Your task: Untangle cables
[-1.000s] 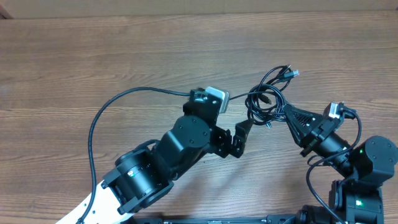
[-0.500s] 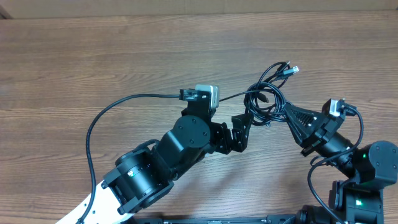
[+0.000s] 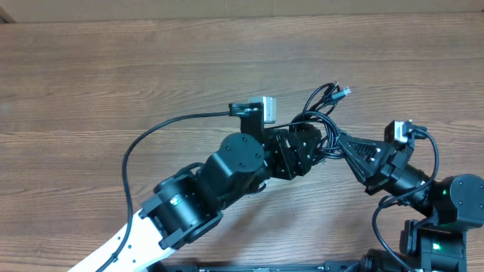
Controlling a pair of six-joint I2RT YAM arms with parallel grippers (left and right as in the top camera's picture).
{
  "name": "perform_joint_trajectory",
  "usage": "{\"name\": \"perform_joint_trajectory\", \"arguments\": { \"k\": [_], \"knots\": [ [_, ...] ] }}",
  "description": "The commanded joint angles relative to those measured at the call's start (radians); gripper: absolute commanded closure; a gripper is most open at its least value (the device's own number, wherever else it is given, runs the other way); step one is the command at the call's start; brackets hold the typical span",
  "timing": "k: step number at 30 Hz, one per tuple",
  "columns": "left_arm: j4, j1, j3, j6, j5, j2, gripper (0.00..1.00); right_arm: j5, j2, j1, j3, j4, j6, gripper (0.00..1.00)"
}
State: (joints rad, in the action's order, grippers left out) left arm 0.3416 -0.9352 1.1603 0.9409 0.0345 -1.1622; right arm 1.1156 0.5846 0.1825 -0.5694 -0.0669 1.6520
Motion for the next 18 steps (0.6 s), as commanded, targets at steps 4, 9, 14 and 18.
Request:
{"name": "perform_joint_trajectory", "arguments": {
  "k": [4,9,14,18],
  "knots": [
    [-0.022,0.0,0.021,0.001,-0.023,-0.029,0.56,0.03,-0.006,-0.002,-0.008,-0.011,-0.008,0.96],
    [-0.029,0.0,0.021,-0.002,-0.001,-0.029,0.8,0.047,-0.006,-0.002,-0.008,-0.011,-0.027,0.96],
    [-0.033,0.0,0.021,-0.002,0.017,-0.029,0.96,0.054,-0.006,-0.002,-0.008,-0.007,-0.099,0.89],
    [-0.045,0.001,0.021,-0.002,0.029,-0.029,0.96,0.054,-0.006,-0.002,-0.008,0.002,-0.206,0.29]
  ]
}}
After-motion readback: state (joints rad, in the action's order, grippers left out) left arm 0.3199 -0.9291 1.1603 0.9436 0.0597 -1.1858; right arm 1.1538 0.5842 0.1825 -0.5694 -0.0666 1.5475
